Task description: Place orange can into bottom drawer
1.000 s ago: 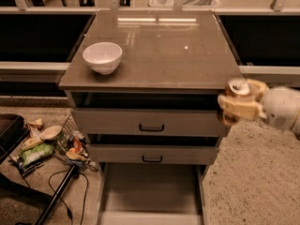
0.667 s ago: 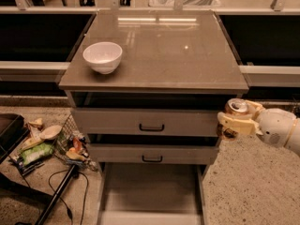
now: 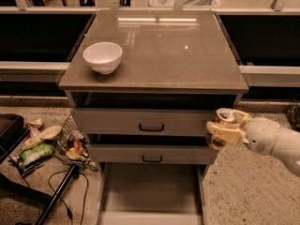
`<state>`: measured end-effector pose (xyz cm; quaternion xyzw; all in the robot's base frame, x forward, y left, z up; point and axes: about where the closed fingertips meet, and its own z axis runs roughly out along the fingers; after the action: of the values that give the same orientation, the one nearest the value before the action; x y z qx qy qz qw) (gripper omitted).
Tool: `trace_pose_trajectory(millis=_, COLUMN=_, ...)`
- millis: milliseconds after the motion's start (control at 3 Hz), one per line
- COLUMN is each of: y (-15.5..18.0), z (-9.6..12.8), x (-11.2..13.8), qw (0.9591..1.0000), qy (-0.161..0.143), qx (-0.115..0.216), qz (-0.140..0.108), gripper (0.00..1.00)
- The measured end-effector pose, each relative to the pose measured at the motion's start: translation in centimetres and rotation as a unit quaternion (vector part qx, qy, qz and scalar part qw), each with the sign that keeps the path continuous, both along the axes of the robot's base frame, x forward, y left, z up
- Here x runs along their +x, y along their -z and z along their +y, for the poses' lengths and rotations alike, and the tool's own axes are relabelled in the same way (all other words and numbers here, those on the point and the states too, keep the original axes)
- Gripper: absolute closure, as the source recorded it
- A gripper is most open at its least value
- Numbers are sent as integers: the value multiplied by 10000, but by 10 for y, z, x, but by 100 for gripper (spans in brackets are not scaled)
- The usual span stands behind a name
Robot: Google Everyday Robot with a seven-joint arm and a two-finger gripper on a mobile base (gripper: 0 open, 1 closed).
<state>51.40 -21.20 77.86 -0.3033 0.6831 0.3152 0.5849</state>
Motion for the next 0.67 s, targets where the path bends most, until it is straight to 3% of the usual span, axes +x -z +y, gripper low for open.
trace_pose_trajectory(millis=333, y=74, z=40, x=-18, qw=9993, qy=-84, qx=275, qz=237, gripper=100)
trace_pose_trajectory(millis=667, y=166, z=97, x=-35, qw=9979, qy=-236, qx=429, qz=434, gripper=100)
